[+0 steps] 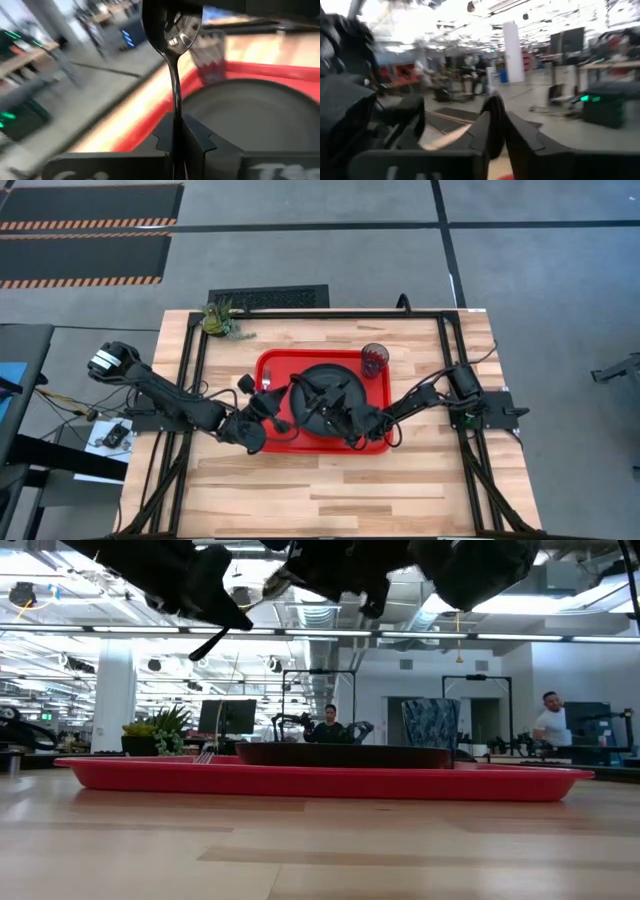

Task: Pick and place plate/cup/fork/spoon on tray
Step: Put the black spoon in between the black plate and the pink fork on the red tray, then adjust the red tray

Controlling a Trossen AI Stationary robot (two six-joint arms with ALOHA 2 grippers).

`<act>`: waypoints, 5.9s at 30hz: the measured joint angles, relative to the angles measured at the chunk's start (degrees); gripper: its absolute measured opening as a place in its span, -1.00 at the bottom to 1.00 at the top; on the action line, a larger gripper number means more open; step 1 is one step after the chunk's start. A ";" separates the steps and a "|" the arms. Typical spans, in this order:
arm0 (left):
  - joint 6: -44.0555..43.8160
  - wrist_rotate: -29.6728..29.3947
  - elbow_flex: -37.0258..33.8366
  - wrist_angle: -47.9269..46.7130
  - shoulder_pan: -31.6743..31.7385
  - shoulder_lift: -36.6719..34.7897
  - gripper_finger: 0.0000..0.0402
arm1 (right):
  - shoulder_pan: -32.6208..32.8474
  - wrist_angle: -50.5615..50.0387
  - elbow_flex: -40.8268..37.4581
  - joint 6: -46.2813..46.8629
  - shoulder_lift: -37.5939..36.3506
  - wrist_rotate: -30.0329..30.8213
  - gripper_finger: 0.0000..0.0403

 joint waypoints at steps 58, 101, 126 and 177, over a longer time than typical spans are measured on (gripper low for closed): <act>-71.61 35.46 -3.73 -12.52 19.44 11.03 -0.98 | 3.35 -39.49 -50.08 14.19 -52.86 -34.30 -0.98; -74.13 39.49 2.99 -22.15 20.10 15.16 -0.77 | 4.72 -39.10 -49.97 13.88 -52.61 -34.29 -0.97; -37.64 41.32 -1.03 -26.62 15.20 -6.74 -0.99 | 7.88 -49.24 -48.23 20.95 -52.63 -31.74 -0.98; -47.34 54.98 -22.18 -15.79 4.49 -14.56 -1.00 | 3.63 -108.01 -32.59 63.79 -40.17 -55.56 -0.97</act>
